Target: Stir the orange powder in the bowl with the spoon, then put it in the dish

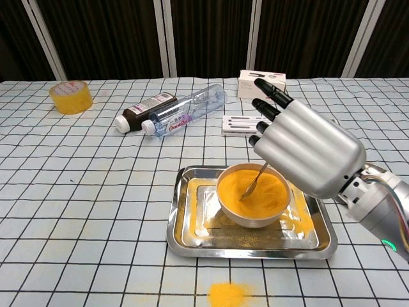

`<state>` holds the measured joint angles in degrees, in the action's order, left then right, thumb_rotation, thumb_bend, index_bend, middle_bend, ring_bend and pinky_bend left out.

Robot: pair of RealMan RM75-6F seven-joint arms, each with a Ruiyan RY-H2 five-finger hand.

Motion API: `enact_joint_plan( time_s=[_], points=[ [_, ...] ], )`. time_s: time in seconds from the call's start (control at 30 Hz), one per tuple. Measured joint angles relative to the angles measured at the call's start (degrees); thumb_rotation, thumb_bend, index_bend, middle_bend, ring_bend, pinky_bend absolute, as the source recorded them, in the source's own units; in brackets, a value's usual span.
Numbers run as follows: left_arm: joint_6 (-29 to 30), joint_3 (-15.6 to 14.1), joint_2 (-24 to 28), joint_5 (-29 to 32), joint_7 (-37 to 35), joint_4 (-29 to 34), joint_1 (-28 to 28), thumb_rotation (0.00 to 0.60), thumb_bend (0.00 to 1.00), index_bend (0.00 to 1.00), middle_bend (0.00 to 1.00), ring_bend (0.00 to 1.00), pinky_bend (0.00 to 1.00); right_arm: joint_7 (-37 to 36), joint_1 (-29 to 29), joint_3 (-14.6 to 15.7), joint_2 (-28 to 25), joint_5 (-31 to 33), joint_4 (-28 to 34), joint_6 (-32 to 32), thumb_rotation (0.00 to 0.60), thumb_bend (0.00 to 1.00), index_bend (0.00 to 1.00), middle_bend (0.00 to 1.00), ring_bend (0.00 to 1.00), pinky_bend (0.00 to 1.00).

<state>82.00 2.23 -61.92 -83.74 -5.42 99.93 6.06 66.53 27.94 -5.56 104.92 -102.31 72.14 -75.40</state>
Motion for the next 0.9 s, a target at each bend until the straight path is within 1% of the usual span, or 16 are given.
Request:
enact_joint_plan(
  time_s=[0.53,0.77,0.9],
  points=[
    [-0.25,0.02,-0.14,0.47,0.73,0.04,-0.01,0.6,0.0,0.0,0.0,0.0,0.0,-3.06,-0.57,0.34,-0.07,0.73,-4.89,-1.62,0.6,0.57,0.61,0.51,0.18,0.0],
    [-0.28,0.09,-0.21,0.6,0.94,0.08,0.0,0.6,0.0,0.0,0.0,0.0,0.0,-3.73,-1.1,0.37,-1.0,1.33,-5.62,-2.39,0.6,0.57,0.61,0.51,0.18,0.0],
    [-0.37,0.09,-0.23,0.62,0.91,0.08,0.03,0.6,0.0,0.0,0.0,0.0,0.0,-3.94,-1.28,0.3,-1.49,1.57,-4.85,-2.72,0.6,0.57,0.61,0.51,0.18,0.0]
  ],
)
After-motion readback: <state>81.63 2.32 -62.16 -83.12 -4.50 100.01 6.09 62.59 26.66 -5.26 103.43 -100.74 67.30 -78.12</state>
